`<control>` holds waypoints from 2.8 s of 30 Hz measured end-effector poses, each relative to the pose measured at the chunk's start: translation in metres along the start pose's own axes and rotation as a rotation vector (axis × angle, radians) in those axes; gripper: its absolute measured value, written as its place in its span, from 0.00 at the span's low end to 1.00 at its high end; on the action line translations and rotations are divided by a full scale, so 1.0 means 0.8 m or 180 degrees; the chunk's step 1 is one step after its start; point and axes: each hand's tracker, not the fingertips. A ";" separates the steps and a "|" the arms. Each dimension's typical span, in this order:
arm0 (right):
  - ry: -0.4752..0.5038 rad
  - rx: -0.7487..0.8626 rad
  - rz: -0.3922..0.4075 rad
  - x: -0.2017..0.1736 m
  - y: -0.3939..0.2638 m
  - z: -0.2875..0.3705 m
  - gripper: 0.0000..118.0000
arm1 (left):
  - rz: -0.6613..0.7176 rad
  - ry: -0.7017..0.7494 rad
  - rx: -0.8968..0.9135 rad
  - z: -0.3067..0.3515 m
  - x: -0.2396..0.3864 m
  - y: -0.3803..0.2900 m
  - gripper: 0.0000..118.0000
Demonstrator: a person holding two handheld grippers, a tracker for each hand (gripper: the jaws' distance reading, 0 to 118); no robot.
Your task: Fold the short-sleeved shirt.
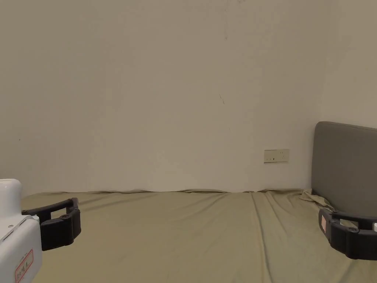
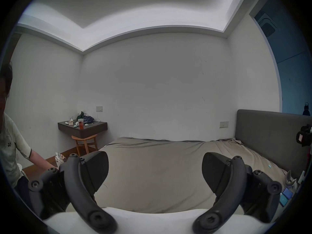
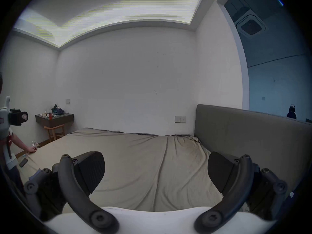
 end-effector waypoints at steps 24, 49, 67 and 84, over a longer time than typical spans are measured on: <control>0.0043 0.0037 0.0104 -0.014 -0.002 -0.008 1.00 | -0.0017 -0.0075 0.0023 -0.008 0.008 -0.007 0.99; 0.0627 -0.0184 -0.0257 -0.005 -0.003 -0.015 1.00 | -0.0185 -0.0122 0.0010 -0.007 0.020 -0.007 0.99; -0.0014 -0.0136 -0.0228 -0.020 0.010 -0.006 1.00 | -0.0269 -0.0249 -0.0090 -0.011 0.037 -0.013 0.99; 0.0236 -0.0076 -0.0502 -0.003 0.022 -0.008 1.00 | -0.0143 -0.0231 -0.0090 -0.011 0.026 -0.005 0.99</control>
